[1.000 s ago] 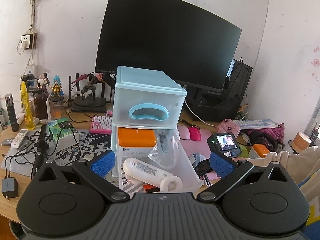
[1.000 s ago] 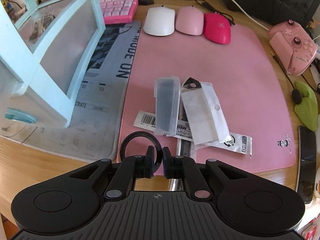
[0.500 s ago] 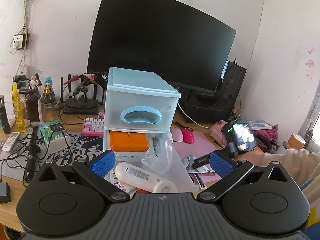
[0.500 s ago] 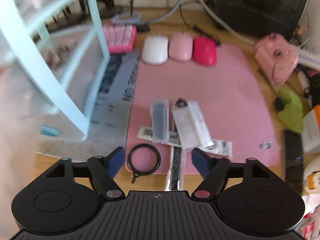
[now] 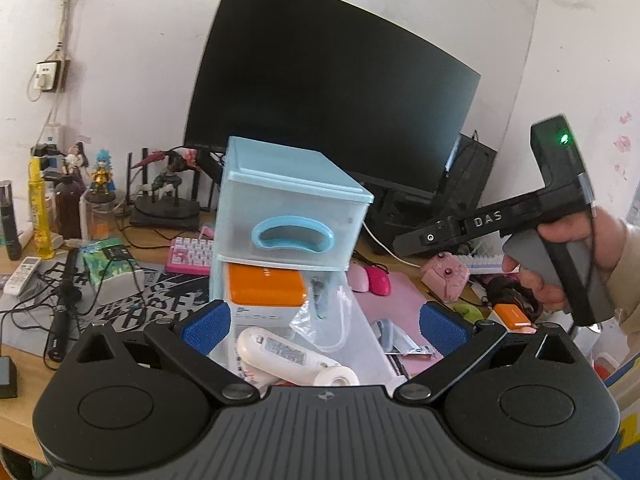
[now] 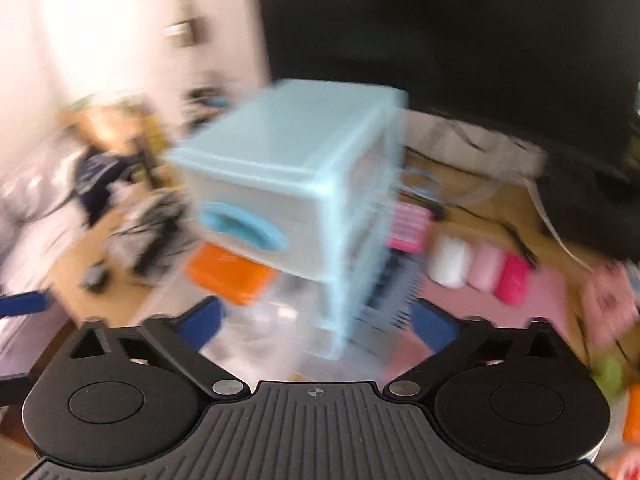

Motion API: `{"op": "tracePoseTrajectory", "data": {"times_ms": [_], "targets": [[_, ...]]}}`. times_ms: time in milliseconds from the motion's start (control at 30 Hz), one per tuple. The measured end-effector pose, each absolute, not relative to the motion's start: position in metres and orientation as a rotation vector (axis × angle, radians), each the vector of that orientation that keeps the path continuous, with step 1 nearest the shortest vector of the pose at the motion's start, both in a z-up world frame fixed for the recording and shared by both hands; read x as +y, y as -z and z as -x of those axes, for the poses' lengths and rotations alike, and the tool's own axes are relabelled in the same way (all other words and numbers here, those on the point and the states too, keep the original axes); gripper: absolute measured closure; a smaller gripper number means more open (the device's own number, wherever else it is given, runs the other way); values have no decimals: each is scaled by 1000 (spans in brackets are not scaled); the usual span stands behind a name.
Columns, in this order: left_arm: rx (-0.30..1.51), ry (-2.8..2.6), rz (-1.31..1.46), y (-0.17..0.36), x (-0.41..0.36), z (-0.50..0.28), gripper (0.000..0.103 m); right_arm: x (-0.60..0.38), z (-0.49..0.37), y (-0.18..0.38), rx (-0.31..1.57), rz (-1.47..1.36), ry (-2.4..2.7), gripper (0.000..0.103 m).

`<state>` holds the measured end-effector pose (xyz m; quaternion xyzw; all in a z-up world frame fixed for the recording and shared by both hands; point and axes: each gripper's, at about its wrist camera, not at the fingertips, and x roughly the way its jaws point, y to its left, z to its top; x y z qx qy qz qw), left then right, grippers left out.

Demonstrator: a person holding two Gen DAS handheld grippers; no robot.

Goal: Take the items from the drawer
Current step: 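Reach the right tool into the drawer and grasp the white lotion bottle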

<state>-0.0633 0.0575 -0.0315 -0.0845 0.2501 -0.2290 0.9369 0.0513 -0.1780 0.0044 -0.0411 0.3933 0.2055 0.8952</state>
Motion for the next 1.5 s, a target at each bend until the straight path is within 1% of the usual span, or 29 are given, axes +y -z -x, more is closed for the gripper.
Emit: {"op": "tracePoseTrajectory", "data": {"times_ms": [100,300,467,533,667,733,967,1067,1100,1133,1233,1367,1500], "targets": [[506,441,190,32,65,68,0,-149,-54,-8,836,142,-510,0],[496,389,208,32,82,77,0,-93,-58,4,898,234,-610,0],[490,351,223,32,96,82,0,-63,-70,26,993,277,-676,0],[487,342,232,31,100,84,0,-52,-56,36,1032,277,-696,0],[484,325,245,32,107,84,0,-44,-64,54,1113,272,-709,2],[485,319,252,33,110,84,0,-42,-67,60,1136,274,-702,6],[486,307,270,36,118,84,0,-47,-72,85,1187,299,-646,11],[491,303,278,38,120,83,0,-49,-75,94,1190,332,-626,18],[494,302,280,39,121,83,0,-49,-76,97,1187,351,-623,22],[497,301,281,40,121,82,0,-48,-76,100,1190,367,-619,24],[499,301,283,41,123,82,0,-48,-77,106,1196,391,-613,28],[501,300,289,42,124,83,0,-47,-75,109,1197,430,-621,28],[499,298,292,43,125,83,0,-40,-79,117,1210,481,-622,31]]}}
